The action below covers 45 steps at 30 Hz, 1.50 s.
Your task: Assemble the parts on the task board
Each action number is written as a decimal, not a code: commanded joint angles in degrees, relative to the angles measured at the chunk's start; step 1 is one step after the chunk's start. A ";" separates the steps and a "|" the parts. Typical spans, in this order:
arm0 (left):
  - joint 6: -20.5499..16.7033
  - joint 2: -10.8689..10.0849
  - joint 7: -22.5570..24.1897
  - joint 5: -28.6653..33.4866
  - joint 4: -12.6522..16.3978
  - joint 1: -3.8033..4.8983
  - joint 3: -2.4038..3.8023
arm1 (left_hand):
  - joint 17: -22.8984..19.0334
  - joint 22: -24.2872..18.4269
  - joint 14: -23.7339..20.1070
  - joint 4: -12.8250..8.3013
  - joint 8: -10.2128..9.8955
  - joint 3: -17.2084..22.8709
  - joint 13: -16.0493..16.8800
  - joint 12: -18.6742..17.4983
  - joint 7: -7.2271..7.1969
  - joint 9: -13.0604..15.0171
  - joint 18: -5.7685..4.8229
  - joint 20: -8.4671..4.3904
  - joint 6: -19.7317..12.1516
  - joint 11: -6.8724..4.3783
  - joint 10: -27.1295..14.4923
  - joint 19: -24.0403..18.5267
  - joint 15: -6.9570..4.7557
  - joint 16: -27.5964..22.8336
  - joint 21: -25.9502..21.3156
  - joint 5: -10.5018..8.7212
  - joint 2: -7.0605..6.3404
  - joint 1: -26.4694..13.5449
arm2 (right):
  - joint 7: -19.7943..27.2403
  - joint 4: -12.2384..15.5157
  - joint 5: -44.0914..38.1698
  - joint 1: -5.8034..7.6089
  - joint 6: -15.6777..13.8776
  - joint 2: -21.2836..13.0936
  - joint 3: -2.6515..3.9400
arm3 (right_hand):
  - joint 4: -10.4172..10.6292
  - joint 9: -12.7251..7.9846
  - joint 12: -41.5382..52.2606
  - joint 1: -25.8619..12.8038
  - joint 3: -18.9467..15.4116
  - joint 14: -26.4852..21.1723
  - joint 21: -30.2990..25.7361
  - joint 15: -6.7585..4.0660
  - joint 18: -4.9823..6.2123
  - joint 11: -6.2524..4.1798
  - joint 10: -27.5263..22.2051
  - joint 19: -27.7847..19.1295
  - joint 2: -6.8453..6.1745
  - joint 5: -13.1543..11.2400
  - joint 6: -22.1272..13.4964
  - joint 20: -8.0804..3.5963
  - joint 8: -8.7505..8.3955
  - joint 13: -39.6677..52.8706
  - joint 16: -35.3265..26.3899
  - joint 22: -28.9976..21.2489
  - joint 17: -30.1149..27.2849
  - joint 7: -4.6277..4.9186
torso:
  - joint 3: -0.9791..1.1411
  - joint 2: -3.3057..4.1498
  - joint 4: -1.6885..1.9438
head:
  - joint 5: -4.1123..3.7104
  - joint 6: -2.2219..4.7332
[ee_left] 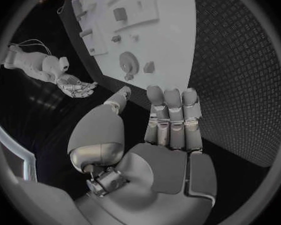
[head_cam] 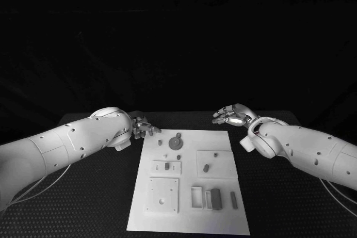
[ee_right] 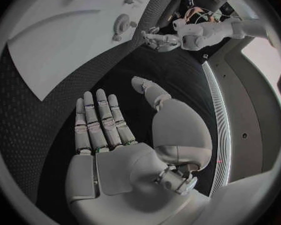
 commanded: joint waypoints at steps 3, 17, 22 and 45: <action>5.67 2.19 1.86 -0.37 -4.19 0.13 0.07 | -0.19 -0.27 0.13 0.40 -0.43 -0.50 -0.27 -0.84 0.27 -0.28 -0.73 -6.06 -1.38 0.53 0.26 -0.15 0.61 -0.76 -0.70 -0.29 -0.04 -0.20 | 0.46 0.21 0.16 -0.02 0.28 -0.01 0.03 | 0.40 -0.08 -0.20 -0.31 -0.02 -0.21 -0.29 0.02 -1.09 0.40 -0.01 -0.47 0.07 0.33 -0.40 0.04 0.21 -0.02 0.13 0.11 -0.07 0.13 | -0.16 0.40 -0.27 | 0.24 0.34; 9.53 5.73 3.47 2.07 -8.86 -0.85 -0.03 | -0.44 -0.49 -0.82 -0.14 -1.13 -1.98 -0.75 -2.59 1.07 -0.90 -1.15 -5.18 -2.74 1.34 -0.66 -1.10 1.63 -2.24 -2.32 0.02 2.19 0.46 | 0.46 0.71 0.16 -0.01 0.14 -0.07 0.04 | 0.41 -0.09 -0.20 -0.33 -0.05 -0.22 -0.31 0.02 -1.10 0.44 0.03 -0.48 0.04 0.36 -0.40 0.04 0.23 -0.01 0.15 0.18 -0.09 0.17 | -0.41 1.29 -0.79 | 0.33 0.81; 9.53 5.83 3.37 2.08 -8.89 -0.85 -0.02 | -0.32 -0.39 -0.73 0.35 -0.75 -2.47 -0.70 -2.66 0.79 -0.85 -1.09 -5.22 -1.88 1.08 -0.47 -1.03 1.52 -2.21 -2.43 0.02 2.72 -0.09 | 0.44 0.75 0.16 -0.01 0.16 -0.02 0.04 | 0.42 -0.09 -0.20 -0.34 -0.06 -0.23 -0.32 0.02 -1.11 0.45 0.04 -0.48 0.03 0.35 -0.41 0.04 0.23 -0.01 0.16 0.20 -0.10 0.18 | -0.37 1.37 -0.83 | 0.39 0.71; 10.42 5.46 2.42 0.86 -9.06 -0.83 -0.01 | 0.65 0.74 0.61 -0.29 0.78 -3.71 -0.03 -1.98 -0.78 -0.16 -0.83 -5.82 3.35 -0.40 1.61 0.16 0.71 -1.00 -1.74 3.25 4.29 0.93 | 0.40 0.91 0.16 -0.01 0.16 0.01 0.04 | 0.43 -0.12 -0.22 -0.33 -0.07 -0.26 -0.34 0.04 -1.12 0.48 0.05 -0.50 0.02 0.36 -0.46 0.02 0.24 -0.01 0.18 0.26 -0.13 0.22 | -0.39 1.21 -0.78 | 0.33 0.43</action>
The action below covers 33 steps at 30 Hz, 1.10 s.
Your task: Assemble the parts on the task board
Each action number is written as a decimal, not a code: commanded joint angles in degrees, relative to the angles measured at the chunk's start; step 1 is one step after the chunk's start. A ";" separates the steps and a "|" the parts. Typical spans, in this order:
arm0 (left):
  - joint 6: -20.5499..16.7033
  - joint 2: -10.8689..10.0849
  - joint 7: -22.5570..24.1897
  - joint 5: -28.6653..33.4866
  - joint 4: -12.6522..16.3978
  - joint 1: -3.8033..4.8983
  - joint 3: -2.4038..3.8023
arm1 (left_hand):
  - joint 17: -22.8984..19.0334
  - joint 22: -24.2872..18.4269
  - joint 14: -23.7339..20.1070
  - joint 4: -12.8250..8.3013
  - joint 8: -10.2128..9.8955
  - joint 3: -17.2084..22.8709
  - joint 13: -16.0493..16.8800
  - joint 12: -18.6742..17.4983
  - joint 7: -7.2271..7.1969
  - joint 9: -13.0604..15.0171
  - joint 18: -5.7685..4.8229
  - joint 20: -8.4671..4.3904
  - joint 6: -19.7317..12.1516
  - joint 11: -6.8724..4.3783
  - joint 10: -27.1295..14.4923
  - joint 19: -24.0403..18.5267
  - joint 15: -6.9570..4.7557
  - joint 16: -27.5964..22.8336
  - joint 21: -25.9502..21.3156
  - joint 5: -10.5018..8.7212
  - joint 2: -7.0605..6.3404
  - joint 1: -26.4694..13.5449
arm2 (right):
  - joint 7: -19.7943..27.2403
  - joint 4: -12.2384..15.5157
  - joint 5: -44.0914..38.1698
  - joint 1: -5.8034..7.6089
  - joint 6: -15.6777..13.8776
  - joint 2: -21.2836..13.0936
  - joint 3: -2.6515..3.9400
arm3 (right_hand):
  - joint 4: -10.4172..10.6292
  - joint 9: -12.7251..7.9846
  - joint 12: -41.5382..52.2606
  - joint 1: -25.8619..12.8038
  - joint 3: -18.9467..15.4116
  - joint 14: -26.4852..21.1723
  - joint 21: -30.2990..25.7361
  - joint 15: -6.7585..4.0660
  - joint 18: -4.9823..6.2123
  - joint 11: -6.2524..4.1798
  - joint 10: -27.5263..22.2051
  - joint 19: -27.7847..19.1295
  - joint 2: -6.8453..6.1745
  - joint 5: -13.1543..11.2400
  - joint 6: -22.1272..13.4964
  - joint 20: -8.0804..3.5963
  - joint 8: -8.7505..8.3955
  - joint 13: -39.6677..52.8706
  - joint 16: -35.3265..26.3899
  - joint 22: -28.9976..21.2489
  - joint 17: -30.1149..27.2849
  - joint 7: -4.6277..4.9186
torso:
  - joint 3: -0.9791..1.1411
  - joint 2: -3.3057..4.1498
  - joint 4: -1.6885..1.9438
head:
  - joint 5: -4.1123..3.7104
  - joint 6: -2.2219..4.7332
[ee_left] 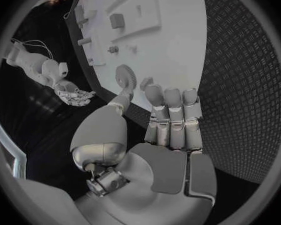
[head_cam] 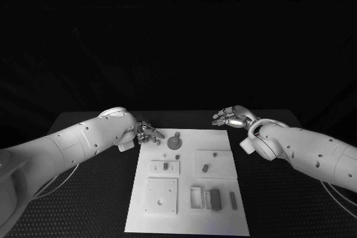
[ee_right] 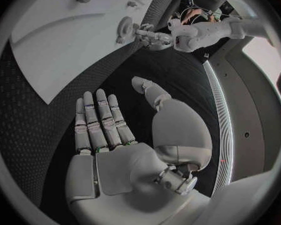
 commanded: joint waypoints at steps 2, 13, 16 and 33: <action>1.00 -0.09 -0.11 -0.50 0.28 0.01 0.03 | 0.13 0.13 0.37 -0.60 0.09 -0.14 0.13 0.20 0.08 0.06 -0.87 -5.96 0.55 -0.30 0.07 0.27 0.06 0.14 0.42 0.44 0.36 0.16 | 0.38 0.09 -0.03 -0.02 0.16 0.03 0.03 | 0.27 -0.07 -0.23 -0.33 0.09 -0.27 -0.35 0.05 -1.13 0.48 0.06 -0.51 0.01 0.37 -0.30 0.03 0.24 -0.01 0.19 0.12 -0.09 0.06 | -0.04 0.02 0.01 | -0.05 -0.02; 1.86 0.05 -0.05 -0.48 0.99 0.01 0.02 | 0.62 0.79 0.69 -2.94 -0.17 -0.44 0.66 0.71 -0.12 0.31 -0.90 -6.21 1.50 -0.47 0.57 0.70 -0.20 0.78 0.70 0.57 0.92 1.57 | 0.37 0.05 -0.03 -0.02 0.18 0.19 0.03 | 0.27 -0.08 -0.25 -0.31 0.09 -0.29 -0.36 0.06 -1.14 0.49 0.06 -0.52 0.02 0.38 -0.32 0.02 0.25 -0.01 0.21 0.16 -0.11 0.07 | -0.06 0.00 0.06 | -0.02 -0.14; 1.70 -0.06 -0.08 -0.39 0.95 0.01 0.02 | 0.64 0.86 0.66 -3.28 -0.23 -0.44 0.69 0.70 -0.10 0.34 -0.92 -6.22 1.57 -0.46 0.56 0.71 -0.19 0.79 0.68 0.57 1.00 1.71 | 0.36 0.04 -0.03 -0.02 0.18 0.19 0.03 | 0.27 -0.09 -0.25 -0.31 0.09 -0.29 -0.37 0.07 -1.14 0.49 0.06 -0.53 0.02 0.38 -0.32 0.02 0.26 -0.01 0.21 0.17 -0.12 0.07 | -0.05 0.03 0.03 | 0.02 -0.08; 1.14 -0.12 -0.47 -0.08 0.91 0.00 0.02 | 0.76 1.25 0.75 -6.04 -0.42 0.25 0.88 0.66 -0.23 0.75 -1.07 -6.27 2.30 -0.58 0.75 1.01 -0.23 0.90 0.56 0.91 2.80 2.95 | 0.35 -0.17 -0.03 -0.02 0.25 0.40 0.02 | 0.28 -0.11 -0.28 -0.29 0.09 -0.33 -0.38 0.08 -1.15 0.49 0.06 -0.55 0.04 0.39 -0.35 0.02 0.28 -0.01 0.23 0.24 -0.15 0.08 | -0.02 0.05 -0.03 | 0.09 -0.08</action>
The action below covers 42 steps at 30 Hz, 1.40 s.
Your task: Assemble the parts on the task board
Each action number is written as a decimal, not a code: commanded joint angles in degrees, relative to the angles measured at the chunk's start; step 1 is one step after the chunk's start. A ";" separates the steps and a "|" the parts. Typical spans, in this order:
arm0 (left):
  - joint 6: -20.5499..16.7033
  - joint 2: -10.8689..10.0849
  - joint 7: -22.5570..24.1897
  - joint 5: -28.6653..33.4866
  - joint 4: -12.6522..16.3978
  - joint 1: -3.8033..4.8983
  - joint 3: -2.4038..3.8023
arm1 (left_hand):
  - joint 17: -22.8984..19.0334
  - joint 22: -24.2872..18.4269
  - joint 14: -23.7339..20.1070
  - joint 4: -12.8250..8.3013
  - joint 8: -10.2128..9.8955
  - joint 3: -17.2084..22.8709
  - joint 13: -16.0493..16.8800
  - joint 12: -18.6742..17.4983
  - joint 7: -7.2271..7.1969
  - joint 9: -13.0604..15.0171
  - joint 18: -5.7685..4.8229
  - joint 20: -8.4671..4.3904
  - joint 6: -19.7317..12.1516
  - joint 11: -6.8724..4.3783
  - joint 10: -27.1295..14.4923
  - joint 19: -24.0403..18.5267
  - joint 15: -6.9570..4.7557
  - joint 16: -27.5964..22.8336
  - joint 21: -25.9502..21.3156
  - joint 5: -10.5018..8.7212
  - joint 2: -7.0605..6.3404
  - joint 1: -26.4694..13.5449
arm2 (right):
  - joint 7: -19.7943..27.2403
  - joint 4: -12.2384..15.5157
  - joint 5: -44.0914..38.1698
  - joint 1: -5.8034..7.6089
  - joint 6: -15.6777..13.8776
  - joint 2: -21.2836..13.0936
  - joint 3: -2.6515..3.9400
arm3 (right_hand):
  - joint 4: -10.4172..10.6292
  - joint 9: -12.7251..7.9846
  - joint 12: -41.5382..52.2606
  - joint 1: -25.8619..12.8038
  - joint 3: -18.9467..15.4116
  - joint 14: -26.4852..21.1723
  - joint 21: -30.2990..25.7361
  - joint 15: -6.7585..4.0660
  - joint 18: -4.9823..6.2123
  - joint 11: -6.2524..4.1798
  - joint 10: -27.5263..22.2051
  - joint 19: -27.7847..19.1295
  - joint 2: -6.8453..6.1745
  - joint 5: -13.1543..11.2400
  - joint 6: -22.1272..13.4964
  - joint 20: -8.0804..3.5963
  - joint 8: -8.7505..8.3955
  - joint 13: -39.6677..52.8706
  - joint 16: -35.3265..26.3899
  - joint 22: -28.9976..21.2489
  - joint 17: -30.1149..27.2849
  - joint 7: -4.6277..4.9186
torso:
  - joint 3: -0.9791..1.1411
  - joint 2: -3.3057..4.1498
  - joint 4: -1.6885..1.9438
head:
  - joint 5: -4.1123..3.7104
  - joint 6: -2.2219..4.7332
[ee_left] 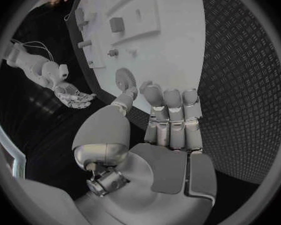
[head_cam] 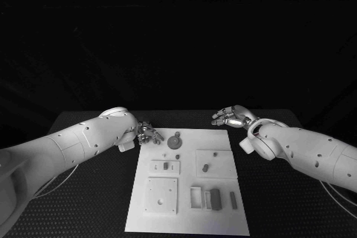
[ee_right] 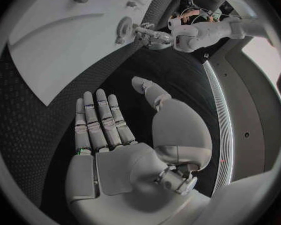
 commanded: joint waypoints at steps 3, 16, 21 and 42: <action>0.26 0.09 -0.06 0.63 0.11 0.01 0.03 | 0.13 0.26 0.37 -1.76 -0.33 0.53 0.17 0.18 -0.01 0.27 -1.17 -6.19 0.59 -0.28 0.10 0.57 -0.01 0.23 0.19 0.55 0.84 0.85 | 0.38 -0.01 -0.04 -0.02 0.26 0.07 0.02 | 0.29 -0.06 -0.28 -0.29 0.09 -0.34 -0.39 0.09 -1.15 0.49 0.07 -0.55 0.04 0.40 -0.38 0.02 0.28 -0.01 0.24 0.08 -0.06 0.10 | 0.00 0.00 0.00 | -0.01 -0.04; 0.77 -0.16 0.16 2.98 0.13 0.00 0.04 | 0.41 0.94 1.62 -7.39 0.01 2.76 0.47 0.46 -0.45 1.54 -1.31 -6.27 2.37 -0.69 1.82 1.73 0.08 0.96 0.50 -0.26 4.23 1.95 | 0.40 -0.14 -0.04 -0.02 0.35 0.17 0.02 | 0.34 -0.08 -0.30 -0.34 0.07 -0.35 -0.40 0.10 -1.17 0.50 0.07 -0.56 0.07 0.41 -0.40 0.02 0.30 -0.01 0.26 0.13 -0.08 0.11 | -0.02 0.02 -0.01 | 0.01 -0.15; 0.65 -0.46 0.25 4.04 0.33 0.00 0.05 | 0.59 1.01 2.92 -8.44 1.47 6.80 0.71 0.84 -1.46 3.14 -0.97 -6.58 4.97 -1.76 3.28 3.01 -0.29 1.56 1.04 -7.39 4.41 3.69 | 0.43 -0.20 -0.03 -0.02 0.33 0.21 0.02 | 0.38 -0.09 -0.31 -0.40 0.04 -0.35 -0.40 0.10 -1.18 0.50 0.08 -0.56 0.08 0.41 -0.41 0.03 0.30 -0.01 0.27 0.15 -0.09 0.12 | 0.00 0.01 -0.01 | 0.05 -0.19; -2.81 -4.94 -0.84 9.67 6.37 0.17 0.10 | 0.92 1.23 4.93 -7.96 3.22 14.35 1.51 1.44 -2.81 8.63 -0.86 -6.94 7.01 -2.96 4.94 4.69 -0.78 2.27 2.79 -6.95 2.94 2.49 | 0.45 -0.07 0.18 -0.02 0.24 -0.12 0.02 | 0.48 -0.11 -0.35 -0.55 -0.03 -0.38 -0.42 0.09 -1.20 0.50 0.07 -0.57 0.12 0.44 -0.44 0.03 0.33 -0.01 0.31 0.22 -0.13 0.12 | 0.04 -0.15 0.17 | 0.43 -0.05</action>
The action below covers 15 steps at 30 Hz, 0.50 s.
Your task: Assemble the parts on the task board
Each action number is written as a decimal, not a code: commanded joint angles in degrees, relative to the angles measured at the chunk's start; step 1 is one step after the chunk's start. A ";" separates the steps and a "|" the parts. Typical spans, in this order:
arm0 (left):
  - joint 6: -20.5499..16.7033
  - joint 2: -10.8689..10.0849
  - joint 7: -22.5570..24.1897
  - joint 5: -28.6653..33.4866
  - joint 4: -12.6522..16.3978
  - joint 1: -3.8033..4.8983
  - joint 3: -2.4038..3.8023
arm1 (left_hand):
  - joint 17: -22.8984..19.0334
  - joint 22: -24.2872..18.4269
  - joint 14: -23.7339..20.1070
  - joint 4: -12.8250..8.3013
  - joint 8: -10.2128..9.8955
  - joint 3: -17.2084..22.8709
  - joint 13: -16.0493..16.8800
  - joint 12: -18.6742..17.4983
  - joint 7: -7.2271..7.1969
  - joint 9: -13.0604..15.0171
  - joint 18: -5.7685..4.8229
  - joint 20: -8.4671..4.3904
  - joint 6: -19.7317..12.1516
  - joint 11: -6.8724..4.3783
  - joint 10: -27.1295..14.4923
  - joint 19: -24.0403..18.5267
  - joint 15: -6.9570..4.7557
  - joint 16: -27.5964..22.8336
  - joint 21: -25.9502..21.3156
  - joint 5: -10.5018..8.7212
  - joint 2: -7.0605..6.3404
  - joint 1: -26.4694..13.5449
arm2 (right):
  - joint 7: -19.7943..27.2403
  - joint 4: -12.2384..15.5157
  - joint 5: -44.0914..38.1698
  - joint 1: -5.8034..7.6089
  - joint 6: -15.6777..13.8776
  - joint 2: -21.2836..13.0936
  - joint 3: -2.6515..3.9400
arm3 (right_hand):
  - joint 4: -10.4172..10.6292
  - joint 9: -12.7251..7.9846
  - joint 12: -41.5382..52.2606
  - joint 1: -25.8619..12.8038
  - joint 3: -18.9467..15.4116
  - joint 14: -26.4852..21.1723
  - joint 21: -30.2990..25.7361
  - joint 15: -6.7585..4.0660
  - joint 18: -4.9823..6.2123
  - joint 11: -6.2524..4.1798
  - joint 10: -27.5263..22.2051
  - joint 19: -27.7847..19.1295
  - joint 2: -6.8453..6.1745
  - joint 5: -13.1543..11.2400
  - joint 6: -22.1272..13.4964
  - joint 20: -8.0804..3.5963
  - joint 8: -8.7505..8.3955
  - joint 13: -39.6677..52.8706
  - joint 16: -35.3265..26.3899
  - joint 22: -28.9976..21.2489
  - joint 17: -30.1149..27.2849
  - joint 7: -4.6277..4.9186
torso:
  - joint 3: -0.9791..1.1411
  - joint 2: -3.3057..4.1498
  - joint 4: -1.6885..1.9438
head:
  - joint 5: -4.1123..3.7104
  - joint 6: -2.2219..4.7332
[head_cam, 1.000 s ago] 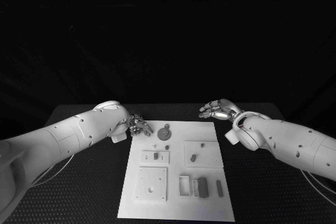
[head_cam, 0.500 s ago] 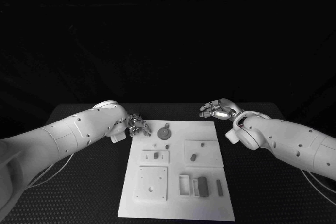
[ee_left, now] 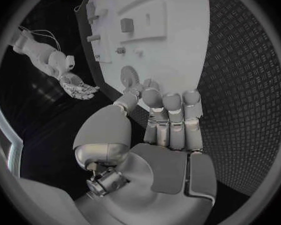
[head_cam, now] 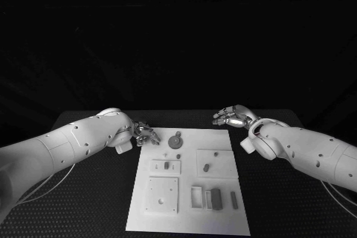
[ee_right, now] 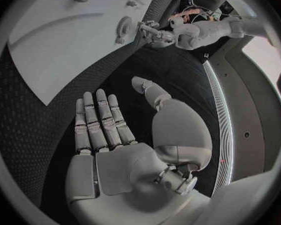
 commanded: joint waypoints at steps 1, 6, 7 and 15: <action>-1.20 -1.04 -0.36 2.71 2.24 0.18 0.05 | 0.11 1.17 0.59 -0.55 0.33 0.90 0.10 0.40 -1.55 5.93 -0.31 -5.38 2.51 -0.24 0.34 0.56 -0.08 0.31 0.38 0.70 0.65 0.12 | 0.42 0.05 0.11 -0.02 0.23 -0.11 0.03 | 0.48 -0.07 -0.35 -0.56 -0.03 -0.39 -0.09 0.10 -0.36 0.50 0.07 -0.36 0.12 0.22 -0.48 -0.18 0.33 -0.01 0.31 0.06 -0.09 0.15 | 0.02 -0.08 0.12 | 0.16 0.14; -1.38 -3.41 -0.73 2.85 6.32 0.53 0.03 | 0.16 1.14 0.74 -1.33 0.25 1.92 0.29 0.46 -1.66 7.43 -0.35 -5.40 2.63 -0.33 0.34 0.64 -0.11 0.31 0.70 5.14 0.45 -0.47 | 0.43 -0.11 0.16 -0.02 0.19 -0.13 0.02 | 0.49 -0.07 -0.36 -0.57 -0.04 -0.39 -0.09 0.09 -0.36 0.49 0.07 -0.36 0.12 0.23 -0.48 -0.19 0.34 -0.01 0.32 0.08 -0.10 0.15 | 0.13 -0.25 0.37 | 0.03 0.10; -1.56 -4.02 -0.87 2.84 7.32 0.57 0.02 | 0.17 1.14 0.78 -1.52 0.25 2.10 0.34 0.48 -1.69 7.75 -0.36 -5.40 2.73 -0.37 0.35 0.65 -0.10 0.32 0.78 6.24 0.39 -0.60 | 0.43 -0.15 0.16 -0.02 0.19 -0.12 0.02 | 0.49 -0.07 -0.36 -0.57 -0.04 -0.39 -0.09 0.09 -0.36 0.49 0.07 -0.37 0.12 0.23 -0.48 -0.19 0.34 -0.01 0.33 0.08 -0.10 0.15 | 0.15 -0.29 0.40 | 0.04 0.03; -4.38 -8.17 -1.45 -0.30 15.37 0.67 -0.13 | 0.23 1.09 1.08 -2.44 0.02 2.80 0.51 0.52 -1.94 9.22 -0.32 -5.41 3.38 -0.61 0.42 0.80 -0.04 0.37 1.10 10.23 -0.13 -1.03 | 0.44 -0.21 0.16 -0.02 0.14 -0.12 0.02 | 0.50 -0.08 -0.37 -0.58 -0.05 -0.40 -0.10 0.07 -0.36 0.49 0.08 -0.37 0.13 0.24 -0.48 -0.20 0.36 -0.01 0.34 0.11 -0.11 0.14 | 0.18 -0.36 0.51 | 0.12 -0.06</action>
